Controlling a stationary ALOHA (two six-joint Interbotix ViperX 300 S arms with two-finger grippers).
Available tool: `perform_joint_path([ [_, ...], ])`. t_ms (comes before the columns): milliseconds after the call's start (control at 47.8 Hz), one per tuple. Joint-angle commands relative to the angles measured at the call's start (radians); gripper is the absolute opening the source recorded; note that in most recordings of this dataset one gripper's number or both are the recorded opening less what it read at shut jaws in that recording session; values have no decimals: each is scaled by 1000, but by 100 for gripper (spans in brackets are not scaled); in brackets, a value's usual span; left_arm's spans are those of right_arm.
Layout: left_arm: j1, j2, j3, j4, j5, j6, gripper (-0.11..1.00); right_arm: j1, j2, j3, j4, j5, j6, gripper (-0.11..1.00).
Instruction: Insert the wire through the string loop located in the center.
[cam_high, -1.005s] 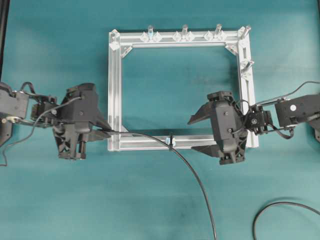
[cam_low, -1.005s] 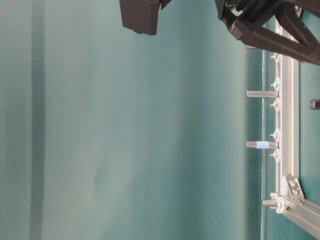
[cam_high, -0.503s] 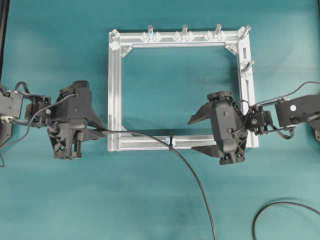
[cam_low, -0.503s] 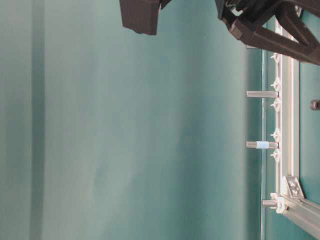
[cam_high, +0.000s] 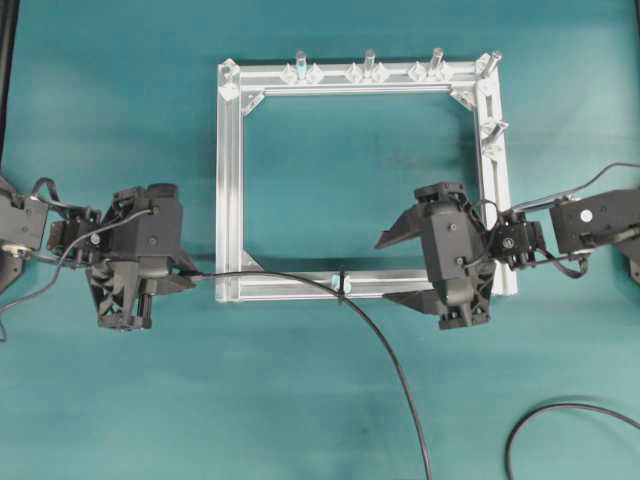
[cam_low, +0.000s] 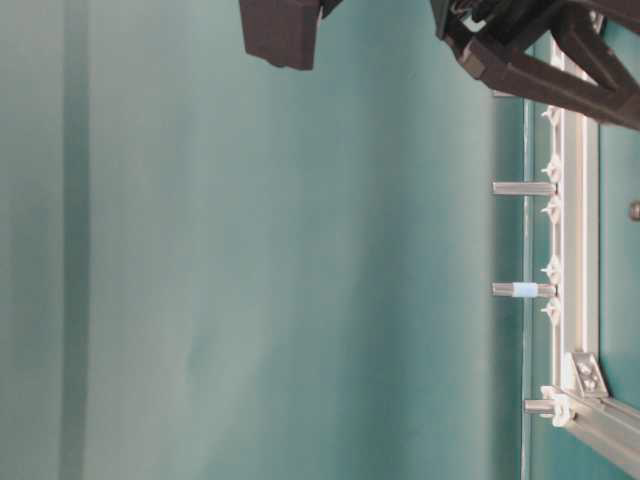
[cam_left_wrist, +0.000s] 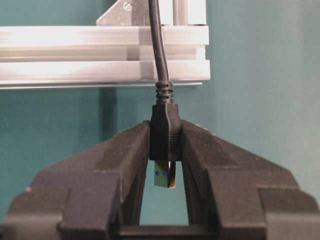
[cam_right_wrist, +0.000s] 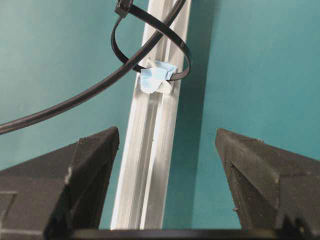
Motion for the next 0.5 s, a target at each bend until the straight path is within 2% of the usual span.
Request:
perform_joint_path([
  [0, -6, -8, -8, 2, -8, -8, 20, 3, -23, -8, -2, -3, 0, 78],
  [272, -6, -6, -11, 3, 3, -9, 20, 2, -23, -8, -2, -5, 0, 78],
  [482, -6, -6, -40, 3, 55, -8, 21, 2, -23, -8, -2, -6, 0, 78],
])
